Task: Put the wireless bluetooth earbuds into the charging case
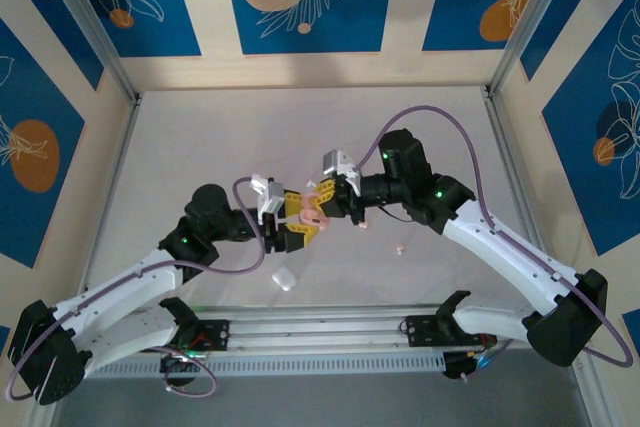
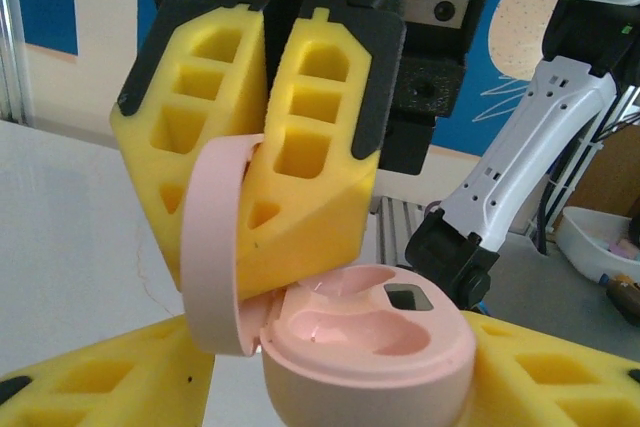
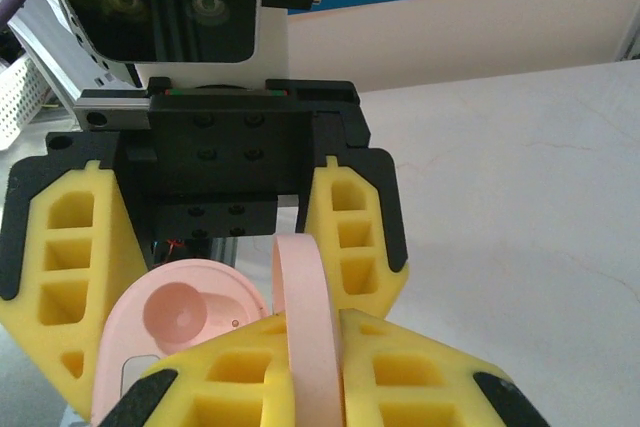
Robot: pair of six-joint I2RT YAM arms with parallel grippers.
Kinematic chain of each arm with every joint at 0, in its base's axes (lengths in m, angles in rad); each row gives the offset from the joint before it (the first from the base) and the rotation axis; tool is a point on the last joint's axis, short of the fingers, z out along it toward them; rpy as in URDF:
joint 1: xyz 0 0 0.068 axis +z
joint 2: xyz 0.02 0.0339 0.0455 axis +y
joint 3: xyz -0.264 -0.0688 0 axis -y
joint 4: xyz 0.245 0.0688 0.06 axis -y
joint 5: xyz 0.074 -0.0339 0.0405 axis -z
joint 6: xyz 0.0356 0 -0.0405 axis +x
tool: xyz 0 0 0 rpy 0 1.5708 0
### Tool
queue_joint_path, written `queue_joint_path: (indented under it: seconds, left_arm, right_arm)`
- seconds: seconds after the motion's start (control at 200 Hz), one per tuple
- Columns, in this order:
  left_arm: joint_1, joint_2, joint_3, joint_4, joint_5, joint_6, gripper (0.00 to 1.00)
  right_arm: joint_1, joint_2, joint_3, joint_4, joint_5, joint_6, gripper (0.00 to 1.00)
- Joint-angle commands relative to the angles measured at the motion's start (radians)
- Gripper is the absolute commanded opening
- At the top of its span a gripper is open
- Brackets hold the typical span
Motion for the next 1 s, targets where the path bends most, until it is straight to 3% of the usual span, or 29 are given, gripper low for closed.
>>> queue_joint_path:
  seconds: [0.0,0.155,0.35,0.56,0.995]
  left_arm:
    - [-0.003,0.009,0.001,0.042,-0.01,-0.017,0.61]
    - [-0.002,0.019,0.002,0.043,-0.007,-0.022,0.59]
    - [-0.003,0.021,0.005,0.043,0.001,-0.022,0.45]
    - [-0.002,0.016,0.002,0.037,0.004,-0.015,0.54]
    - [-0.003,0.013,0.008,0.032,0.007,-0.015,0.5]
  right_arm:
    - [0.013,-0.019,0.003,0.022,0.033,-0.009,0.05]
    - [0.017,-0.028,-0.007,0.035,0.045,-0.003,0.06]
    - [0.018,-0.029,-0.01,0.038,0.047,-0.002,0.07]
    - [0.018,-0.03,-0.012,0.045,0.048,0.005,0.08]
    - [0.018,-0.029,-0.016,0.043,0.051,-0.001,0.09]
